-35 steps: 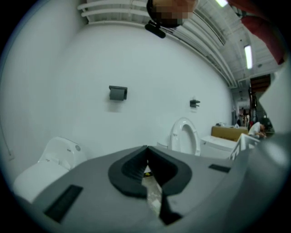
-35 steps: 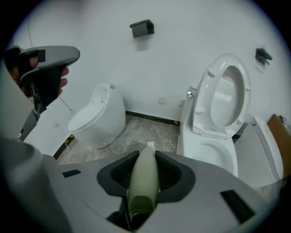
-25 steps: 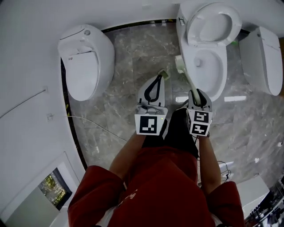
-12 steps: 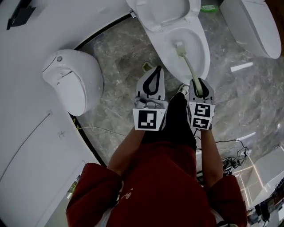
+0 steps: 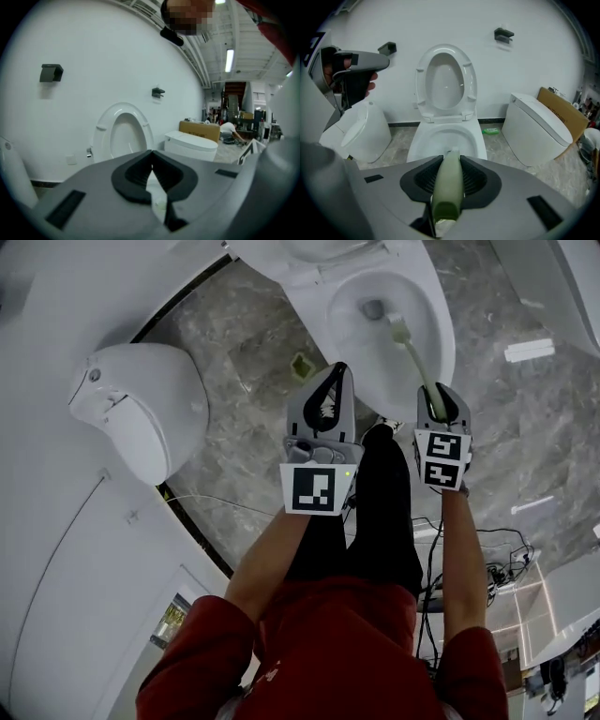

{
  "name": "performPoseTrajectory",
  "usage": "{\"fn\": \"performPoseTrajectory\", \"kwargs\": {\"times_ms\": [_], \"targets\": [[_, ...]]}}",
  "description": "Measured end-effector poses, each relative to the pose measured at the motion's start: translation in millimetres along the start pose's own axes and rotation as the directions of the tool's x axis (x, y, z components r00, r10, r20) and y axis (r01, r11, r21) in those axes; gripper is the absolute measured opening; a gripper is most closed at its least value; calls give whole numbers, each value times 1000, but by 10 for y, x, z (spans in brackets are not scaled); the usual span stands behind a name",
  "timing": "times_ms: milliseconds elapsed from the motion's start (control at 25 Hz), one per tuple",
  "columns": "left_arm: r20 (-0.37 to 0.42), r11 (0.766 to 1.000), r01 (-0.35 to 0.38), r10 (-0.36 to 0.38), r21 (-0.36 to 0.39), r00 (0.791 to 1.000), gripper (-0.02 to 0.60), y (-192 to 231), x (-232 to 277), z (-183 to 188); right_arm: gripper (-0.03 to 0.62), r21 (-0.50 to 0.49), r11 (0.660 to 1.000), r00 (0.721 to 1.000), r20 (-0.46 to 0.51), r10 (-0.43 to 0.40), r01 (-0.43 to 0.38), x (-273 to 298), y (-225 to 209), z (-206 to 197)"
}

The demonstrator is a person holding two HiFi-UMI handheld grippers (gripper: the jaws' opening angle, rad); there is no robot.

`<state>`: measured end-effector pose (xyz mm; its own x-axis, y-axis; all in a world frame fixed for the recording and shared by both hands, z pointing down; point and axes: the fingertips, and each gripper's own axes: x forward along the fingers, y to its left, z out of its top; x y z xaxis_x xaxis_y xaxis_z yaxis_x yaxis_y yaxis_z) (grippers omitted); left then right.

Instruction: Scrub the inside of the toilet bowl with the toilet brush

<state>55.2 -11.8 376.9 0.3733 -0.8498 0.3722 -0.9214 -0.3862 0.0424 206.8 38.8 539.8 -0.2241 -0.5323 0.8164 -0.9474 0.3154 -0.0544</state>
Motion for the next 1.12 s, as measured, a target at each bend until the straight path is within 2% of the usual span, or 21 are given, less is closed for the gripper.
{"fn": "performPoseTrajectory", "kwargs": {"times_ms": [120,200,360,440,520,640,760,840,920,1000,1120], "targets": [[-13,1000,13,-13,-12,1000,0,69,186,-343,106,-47,999,1000,-23,3,-4,346,-40,-180],[-34,999,36,-36,-5,999,0,96,330,-596,106,-125,992,999,-33,24,-28,574,-74,-239],[-97,996,91,-91,-7,991,0,115,531,-1023,107,-286,956,998,-31,60,-66,849,-109,-204],[-109,995,95,-95,-12,989,0,172,573,-1108,106,-319,945,997,-35,69,-77,911,-53,-206],[-101,996,91,-92,-13,991,0,231,601,-1119,106,-312,946,996,-51,77,-89,938,33,-281],[-91,996,85,-86,-19,992,0,311,640,-1122,106,-219,971,992,-97,79,-98,960,201,-467],[-95,996,88,-89,-21,991,0,370,652,-1143,107,16,997,991,-106,82,-81,904,389,-566],[-99,996,91,-92,-22,991,0,398,650,-1168,107,183,980,993,-72,97,-83,813,516,-514],[-106,996,89,-91,-27,990,0,430,639,-1197,106,294,950,992,-38,121,-104,750,662,-463],[-111,996,88,-91,-26,990,0,455,628,-1215,107,309,945,991,-46,129,-109,750,777,-522],[-115,995,90,-93,-29,989,0,460,622,-1229,106,244,968,989,-116,93,-62,814,699,-746]]}}
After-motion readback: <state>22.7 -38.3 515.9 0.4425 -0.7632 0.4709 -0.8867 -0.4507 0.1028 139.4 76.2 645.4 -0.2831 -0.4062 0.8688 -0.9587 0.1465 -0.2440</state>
